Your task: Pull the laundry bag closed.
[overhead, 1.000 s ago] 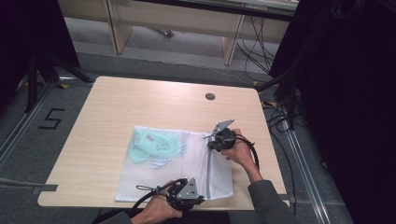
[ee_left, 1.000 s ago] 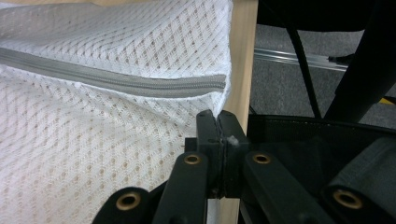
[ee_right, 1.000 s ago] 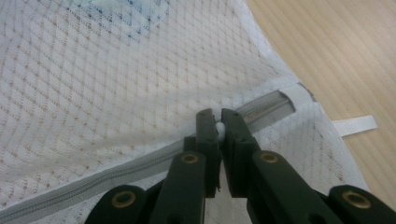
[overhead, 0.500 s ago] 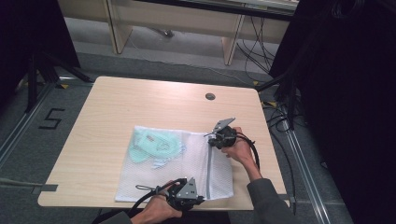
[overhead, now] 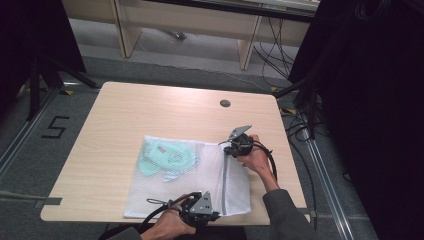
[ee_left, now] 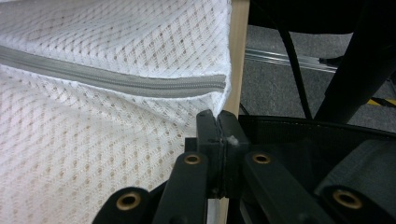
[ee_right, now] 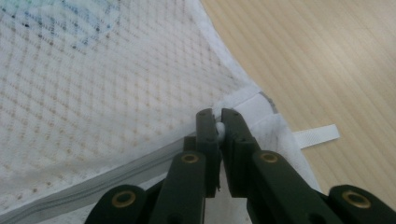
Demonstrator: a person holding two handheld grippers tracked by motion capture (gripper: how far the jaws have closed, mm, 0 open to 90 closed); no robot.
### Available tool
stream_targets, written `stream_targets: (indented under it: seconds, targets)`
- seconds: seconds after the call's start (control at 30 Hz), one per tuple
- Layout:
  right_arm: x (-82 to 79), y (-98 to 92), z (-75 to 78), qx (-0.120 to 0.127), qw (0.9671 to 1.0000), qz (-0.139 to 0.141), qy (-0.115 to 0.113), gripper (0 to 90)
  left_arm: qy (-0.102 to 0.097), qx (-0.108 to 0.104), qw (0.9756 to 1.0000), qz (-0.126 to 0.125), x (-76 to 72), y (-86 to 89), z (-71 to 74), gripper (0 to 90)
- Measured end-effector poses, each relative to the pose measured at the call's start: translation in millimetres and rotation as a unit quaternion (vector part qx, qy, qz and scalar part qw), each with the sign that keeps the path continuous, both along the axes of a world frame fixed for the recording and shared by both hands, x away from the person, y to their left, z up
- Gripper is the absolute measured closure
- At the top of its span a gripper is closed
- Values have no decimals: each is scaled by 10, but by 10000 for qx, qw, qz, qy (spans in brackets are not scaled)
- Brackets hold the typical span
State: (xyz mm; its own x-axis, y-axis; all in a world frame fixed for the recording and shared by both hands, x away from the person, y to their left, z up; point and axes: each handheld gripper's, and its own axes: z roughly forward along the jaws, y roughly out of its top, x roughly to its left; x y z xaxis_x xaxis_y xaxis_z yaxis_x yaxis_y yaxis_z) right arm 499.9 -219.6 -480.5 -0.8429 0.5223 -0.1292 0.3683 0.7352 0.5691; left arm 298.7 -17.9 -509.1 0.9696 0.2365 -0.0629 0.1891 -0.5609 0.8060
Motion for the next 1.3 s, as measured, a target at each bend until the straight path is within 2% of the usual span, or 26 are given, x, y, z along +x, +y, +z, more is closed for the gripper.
stream_targets:
  seconds: [0.03, 0.13, 0.17, 0.2, 0.23, 0.27, 0.37, 0.5, 0.53, 0.57, 0.63, 0.8, 0.93, 1.03, 1.1, 1.2, 1.23, 1.3]
  targets:
    - [13, -7, 4, 5, 10000, 35, 18, 867, 6, 25, 10000, -27, 0, 3, 1, 892]
    - [46, -3, 24, -56, 9999, -2, -156, 867, 40, 18, 9999, -140, -13, -5, 5, 892]
    - [47, -1, 36, -55, 9999, -88, -100, 867, -6, 13, 9999, -132, -18, -6, 3, 893]
    - [60, -3, 35, -29, 9999, -72, -106, 867, 30, -9, 9999, -124, -18, -8, 4, 892]
    - [81, -10, 34, -20, 9998, -32, -197, 867, 29, 10, 9999, -132, -8, -4, 7, 893]
    - [73, -6, 33, 0, 9999, -114, -117, 867, 45, -34, 9999, -112, -6, -5, 4, 893]
    - [88, -12, 19, -56, 9996, -244, -102, 867, 22, -47, 9999, -114, -7, -2, 0, 892]
    - [104, -5, 24, -3, 9999, -107, -103, 867, 53, -134, 9998, -127, -4, -8, -2, 893]
    - [108, -6, 16, -16, 9997, -172, -174, 867, 34, -89, 9999, -117, -13, -5, 5, 893]
    - [107, -9, 20, -66, 9997, -216, -99, 867, 11, -80, 9999, -115, -14, -4, 0, 893]
    - [119, -14, 20, -27, 9997, -191, -163, 867, -18, -41, 9999, -126, -18, -5, -4, 894]
    - [124, -1, 20, -15, 9994, -305, -163, 867, -17, -81, 10000, -51, -27, 1, -13, 894]
    - [121, 25, 19, -99, 9993, -314, -196, 867, 55, -139, 9999, -80, -1, 4, -20, 893]
    - [141, 8, 23, -58, 9993, -291, -246, 867, 1, -25, 10000, -71, 4, 15, 4, 891]
    - [123, 15, 19, -55, 9992, -355, -182, 866, 23, -74, 10000, -45, 19, 7, 14, 891]
    - [138, 11, 27, -37, 9990, -367, -253, 866, 28, 8, 10000, -13, 37, 20, 9, 889]
    - [136, 15, 25, 9, 9991, -365, -191, 865, 30, 19, 10000, -21, 45, 23, 11, 889]
    - [121, 19, 12, -47, 9984, -506, -237, 864, 18, -9, 10000, 17, 55, 20, 6, 888]
